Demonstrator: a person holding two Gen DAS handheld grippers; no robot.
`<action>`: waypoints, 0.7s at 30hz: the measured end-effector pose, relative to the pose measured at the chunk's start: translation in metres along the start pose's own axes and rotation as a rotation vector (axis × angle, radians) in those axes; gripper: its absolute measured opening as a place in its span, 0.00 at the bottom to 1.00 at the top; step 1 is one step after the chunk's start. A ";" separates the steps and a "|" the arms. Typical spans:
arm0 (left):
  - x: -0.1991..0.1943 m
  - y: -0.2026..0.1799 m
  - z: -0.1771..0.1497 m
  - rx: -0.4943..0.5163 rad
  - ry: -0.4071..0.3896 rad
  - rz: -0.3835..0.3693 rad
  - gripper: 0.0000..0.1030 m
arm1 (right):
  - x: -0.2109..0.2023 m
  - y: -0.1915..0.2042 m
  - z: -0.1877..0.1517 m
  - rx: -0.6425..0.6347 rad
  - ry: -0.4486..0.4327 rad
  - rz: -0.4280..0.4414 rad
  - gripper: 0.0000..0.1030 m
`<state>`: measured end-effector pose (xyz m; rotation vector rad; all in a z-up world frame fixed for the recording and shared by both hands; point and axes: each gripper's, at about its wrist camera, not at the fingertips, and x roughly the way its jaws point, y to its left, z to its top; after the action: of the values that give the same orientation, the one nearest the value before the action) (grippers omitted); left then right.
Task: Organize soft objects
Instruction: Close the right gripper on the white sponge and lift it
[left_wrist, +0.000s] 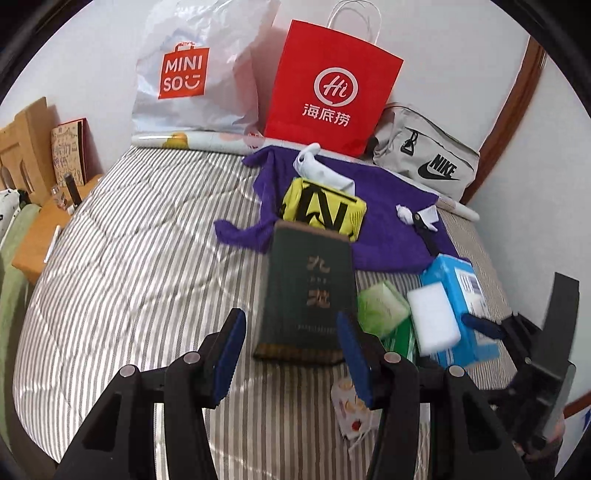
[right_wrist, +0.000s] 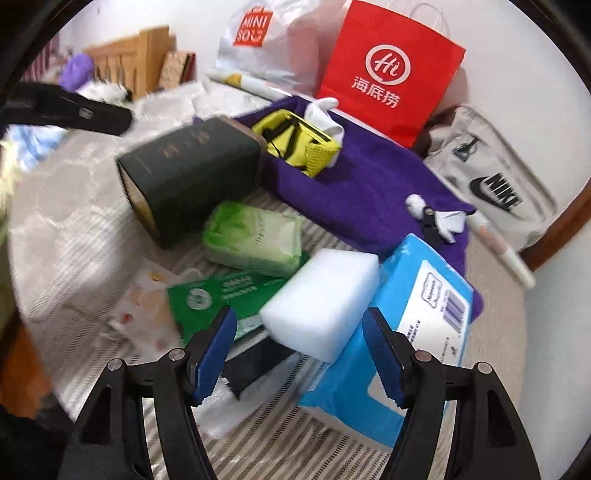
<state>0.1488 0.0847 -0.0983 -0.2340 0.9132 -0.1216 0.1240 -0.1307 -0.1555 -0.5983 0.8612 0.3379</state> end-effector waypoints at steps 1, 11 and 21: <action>0.000 0.001 -0.004 -0.001 0.004 -0.003 0.48 | 0.002 0.004 0.000 -0.023 -0.001 -0.045 0.72; 0.005 0.008 -0.032 0.000 0.041 -0.003 0.48 | -0.006 0.002 -0.001 0.003 -0.056 -0.041 0.50; 0.018 -0.016 -0.061 0.052 0.113 -0.044 0.48 | -0.053 -0.015 -0.022 0.177 -0.157 0.165 0.50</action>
<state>0.1112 0.0565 -0.1443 -0.2009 1.0166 -0.2008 0.0855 -0.1582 -0.1195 -0.3329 0.7814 0.4470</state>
